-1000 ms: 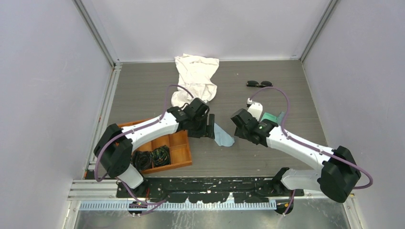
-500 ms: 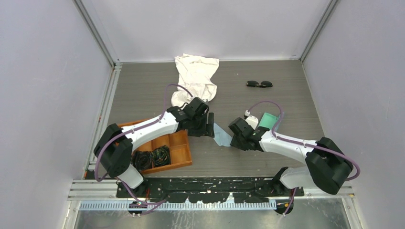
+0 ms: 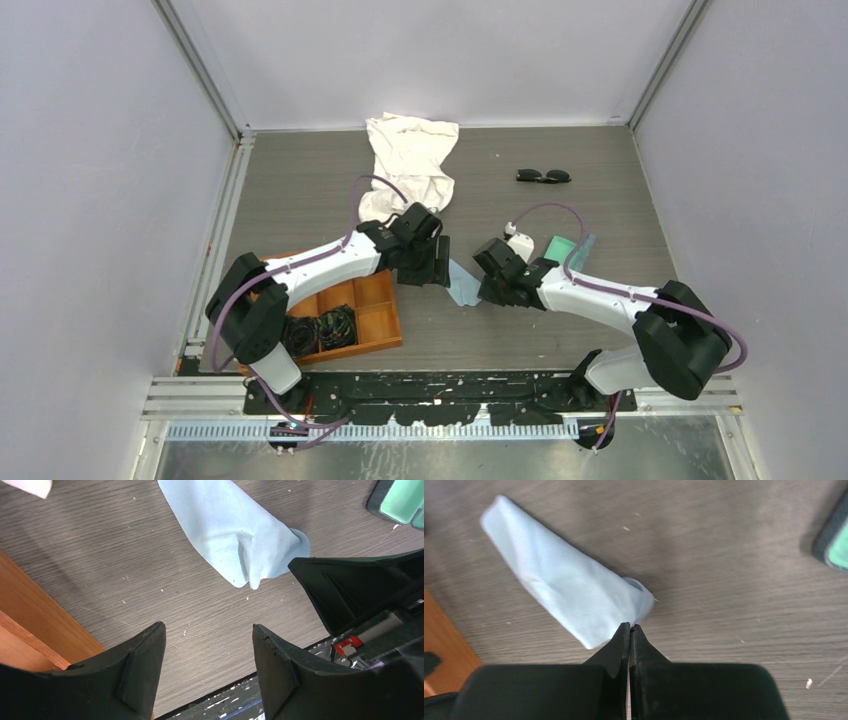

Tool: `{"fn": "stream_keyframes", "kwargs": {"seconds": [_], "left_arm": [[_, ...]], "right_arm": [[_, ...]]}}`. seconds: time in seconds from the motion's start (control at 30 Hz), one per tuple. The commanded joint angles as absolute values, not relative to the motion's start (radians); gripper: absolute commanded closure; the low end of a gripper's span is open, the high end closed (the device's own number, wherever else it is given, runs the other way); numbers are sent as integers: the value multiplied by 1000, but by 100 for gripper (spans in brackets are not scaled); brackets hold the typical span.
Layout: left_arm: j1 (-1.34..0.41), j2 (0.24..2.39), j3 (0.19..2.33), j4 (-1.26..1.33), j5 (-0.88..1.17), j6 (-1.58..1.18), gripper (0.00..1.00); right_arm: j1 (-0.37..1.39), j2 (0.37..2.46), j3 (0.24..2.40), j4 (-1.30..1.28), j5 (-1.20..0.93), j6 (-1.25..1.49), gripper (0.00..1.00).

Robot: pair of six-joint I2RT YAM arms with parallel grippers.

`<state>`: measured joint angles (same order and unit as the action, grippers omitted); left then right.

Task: Organize the sunglasses
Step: Adjust the glasses cleaning cloth at the center of the board.

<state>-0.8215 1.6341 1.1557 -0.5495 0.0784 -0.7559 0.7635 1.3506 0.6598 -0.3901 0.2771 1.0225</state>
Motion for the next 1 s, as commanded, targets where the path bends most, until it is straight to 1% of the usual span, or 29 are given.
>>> {"fn": "stream_keyframes", "kwargs": {"seconds": [0.0,0.17,0.23,0.4,0.63,0.83,0.97], "left_arm": [[-814,1593,1178,-536,26,-757,36],[-778,1548,1183,-577,8,-740,37],[-766,1527,1170,-589,8,-733,37],[-755,1513,1136,-584,28,-717,37],[-778,1598,1152,-518,134,-725,37],[-826,1710,1221,-525,154,-742,36],[-833,1749,1227,-508,167,-756,36]], "right_arm": [[761,1388,813,-372,309,935,100],[752,1451,956,-363,276,895,100],[751,1450,961,-354,271,904,100],[740,1390,841,-343,290,954,100],[695,1327,638,-343,303,982,100],[613,1261,614,-375,314,951,100],[562,1236,626,-381,305,923,100]]}}
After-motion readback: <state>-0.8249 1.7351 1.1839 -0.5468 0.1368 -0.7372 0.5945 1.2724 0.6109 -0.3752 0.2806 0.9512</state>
